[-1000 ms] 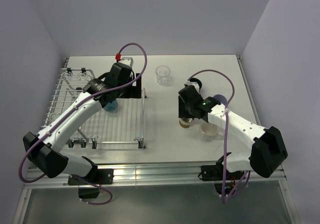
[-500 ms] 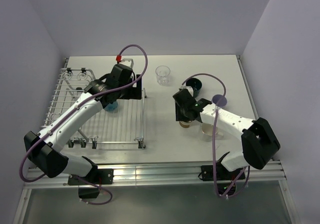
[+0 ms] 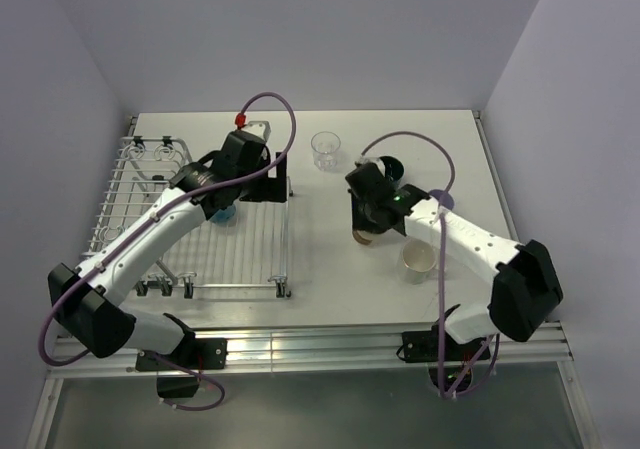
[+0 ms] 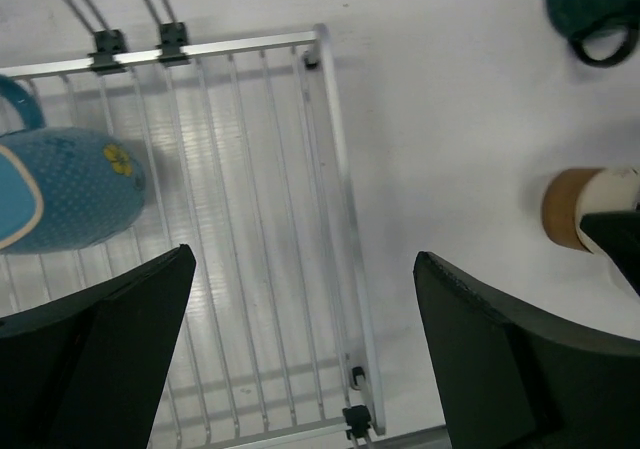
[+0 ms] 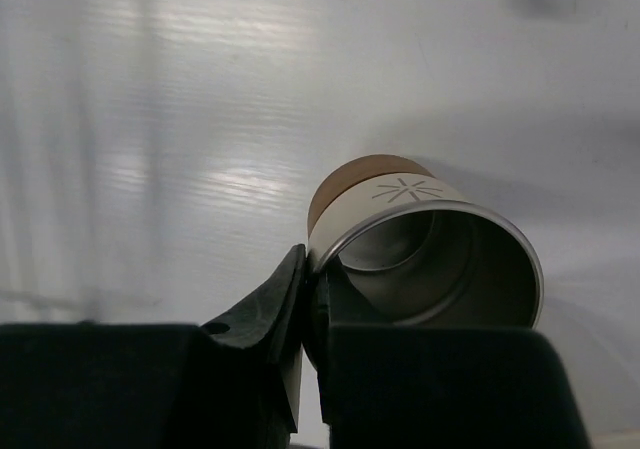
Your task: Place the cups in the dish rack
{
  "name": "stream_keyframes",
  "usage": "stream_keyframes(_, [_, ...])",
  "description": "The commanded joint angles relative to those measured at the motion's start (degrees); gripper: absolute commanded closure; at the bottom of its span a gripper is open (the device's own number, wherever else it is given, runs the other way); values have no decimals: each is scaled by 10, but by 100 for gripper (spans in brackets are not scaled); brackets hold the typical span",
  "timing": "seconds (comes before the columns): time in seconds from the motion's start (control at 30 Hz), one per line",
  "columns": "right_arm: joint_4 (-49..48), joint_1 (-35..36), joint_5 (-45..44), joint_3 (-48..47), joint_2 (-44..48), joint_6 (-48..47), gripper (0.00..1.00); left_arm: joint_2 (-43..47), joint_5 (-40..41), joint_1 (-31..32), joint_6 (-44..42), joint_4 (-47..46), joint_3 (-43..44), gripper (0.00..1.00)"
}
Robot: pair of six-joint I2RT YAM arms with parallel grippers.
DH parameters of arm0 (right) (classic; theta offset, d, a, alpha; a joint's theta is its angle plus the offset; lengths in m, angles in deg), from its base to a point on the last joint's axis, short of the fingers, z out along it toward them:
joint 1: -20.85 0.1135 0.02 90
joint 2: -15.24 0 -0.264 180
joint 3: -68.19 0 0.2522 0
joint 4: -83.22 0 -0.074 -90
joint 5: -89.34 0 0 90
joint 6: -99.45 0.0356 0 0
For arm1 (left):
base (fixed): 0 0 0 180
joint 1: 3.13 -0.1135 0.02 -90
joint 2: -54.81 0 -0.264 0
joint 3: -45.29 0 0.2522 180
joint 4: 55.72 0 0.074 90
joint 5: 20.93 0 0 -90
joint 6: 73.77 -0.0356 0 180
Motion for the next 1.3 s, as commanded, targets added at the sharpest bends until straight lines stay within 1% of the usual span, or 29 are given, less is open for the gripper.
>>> stream_keyframes(0.0, [11, -2, 31, -115, 66, -15, 100, 48, -91, 2, 1, -57, -4, 1])
stream_keyframes(0.03, [5, -15, 85, -128, 76, -16, 100, 54, -116, 2, 0, -82, -4, 1])
stream_keyframes(0.07, [-6, -24, 119, -138, 81, -14, 100, 60, -142, 2, -1, -98, -4, 1])
stream_keyframes(0.1, [-36, -35, 161, -147, 87, -9, 100, 73, -198, 2, 1, -116, -5, 1])
stream_keyframes(0.13, [-54, -45, 202, -149, 95, -3, 100, 79, -225, -1, 4, -133, -6, 1])
stream_keyframes(0.17, [-75, -68, 281, -149, 98, 16, 100, 83, -249, -2, 11, -164, -6, 1])
stream_keyframes(0.2, [-117, -78, 318, -145, 101, 28, 100, 91, -286, -2, 15, -179, -5, 1])
stream_keyframes(0.23, [-137, -87, 349, -143, 105, 40, 100, 96, -301, -4, 19, -190, -2, 1])
stream_keyframes(0.27, [-159, -101, 400, -140, 106, 64, 100, 97, -315, -4, 26, -211, 0, 1])
stream_keyframes(0.3, [-196, -107, 423, -136, 107, 76, 100, 100, -328, -5, 30, -220, 2, 1])
stream_keyframes(0.37, [-239, -120, 476, -131, 109, 116, 100, 99, -355, -5, 39, -238, 10, 1])
stream_keyframes(0.4, [-282, -124, 491, -124, 110, 133, 100, 96, -357, -5, 41, -240, 13, 1])
stream_keyframes(0.47, [-326, -129, 518, -118, 111, 179, 100, 91, -361, -5, 46, -246, 19, 1])
stream_keyframes(0.5, [-366, -131, 541, -115, 111, 194, 100, 90, -362, -5, 47, -253, 17, 1])
stream_keyframes(0.57, [-399, -131, 558, -112, 108, 231, 100, 87, -364, -5, 52, -261, 15, 1])
stream_keyframes(0.6, [-433, -131, 566, -108, 106, 245, 100, 84, -363, -5, 53, -265, 14, 1])
stream_keyframes(0.8, [-551, -133, 614, -79, 99, 337, 100, 79, -358, -5, 51, -277, 10, 1])
stream_keyframes(0.97, [-608, -138, 632, -63, 94, 388, 100, 86, -365, -5, 54, -290, 9, 1])
stream_keyframes(1.07, [-637, -138, 636, -57, 92, 410, 100, 94, -379, -5, 59, -300, 2, 3])
stream_keyframes(1.1, [-661, -139, 637, -52, 90, 419, 100, 96, -380, -5, 61, -303, 0, 4])
stream_keyframes(1.17, [-691, -140, 642, -47, 84, 454, 100, 101, -392, -5, 64, -311, -9, 6])
stream_keyframes(1.2, [-731, -140, 648, -40, 76, 468, 100, 105, -394, -5, 67, -321, -16, 8])
stream_keyframes(1.27, [-775, -140, 653, -33, 68, 516, 100, 111, -407, -5, 71, -333, -23, 12])
